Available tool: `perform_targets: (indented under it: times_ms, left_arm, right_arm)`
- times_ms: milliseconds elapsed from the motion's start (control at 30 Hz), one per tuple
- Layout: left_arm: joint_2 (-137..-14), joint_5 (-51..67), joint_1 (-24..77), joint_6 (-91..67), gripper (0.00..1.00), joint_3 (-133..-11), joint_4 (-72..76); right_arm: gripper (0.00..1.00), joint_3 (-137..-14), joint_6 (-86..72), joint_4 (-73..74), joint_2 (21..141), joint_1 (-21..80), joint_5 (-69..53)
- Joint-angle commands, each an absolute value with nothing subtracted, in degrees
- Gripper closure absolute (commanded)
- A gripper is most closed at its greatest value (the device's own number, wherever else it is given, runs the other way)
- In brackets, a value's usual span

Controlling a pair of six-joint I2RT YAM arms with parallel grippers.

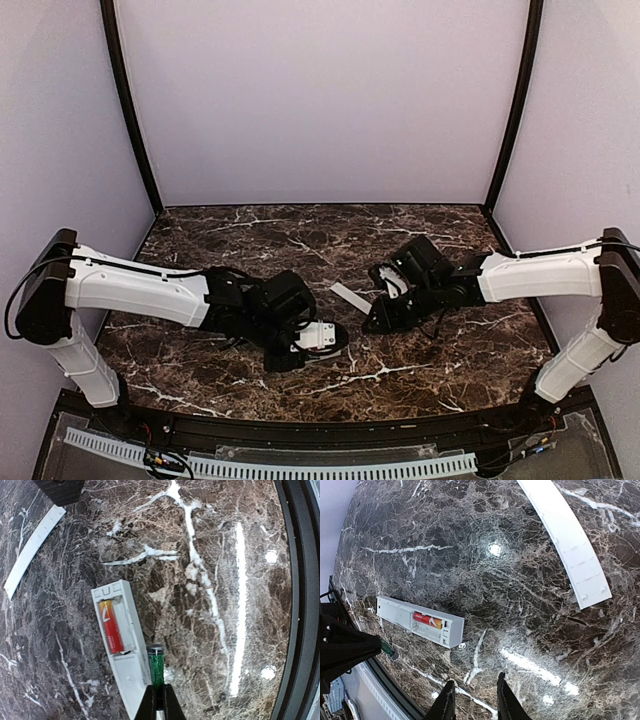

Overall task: Load the batteries into the remote control
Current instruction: Pick up the battery from the center of the board, then place the battery on the remote control without the battery cover.

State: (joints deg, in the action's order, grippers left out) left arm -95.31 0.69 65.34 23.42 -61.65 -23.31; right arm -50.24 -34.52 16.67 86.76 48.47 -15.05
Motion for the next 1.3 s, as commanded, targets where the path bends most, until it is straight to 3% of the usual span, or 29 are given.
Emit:
perform_targets:
  times_ms: [0, 267, 767, 1267]
  left_arm:
    - [-96.6, -7.6, 64.9, 26.2, 1.0, -67.5, -30.5]
    - [-103.2, -13.9, 65.1, 25.7, 1.0, -75.6, -37.5]
    - [-110.2, -11.4, 67.3, 20.2, 1.0, -84.6, -48.0]
    - [-113.8, -12.2, 67.9, 19.6, 1.0, -87.2, -48.9]
  right_arm:
    - [0.73, -51.4, -34.3, 14.5, 88.3, 48.3, -17.3]
    - [0.73, -54.8, -37.1, 13.2, 94.0, 48.2, -21.1]
    - [0.73, -57.2, -38.0, 10.4, 99.3, 47.8, -23.8]
    - [0.73, -57.6, -37.7, 8.4, 100.9, 47.8, -25.6]
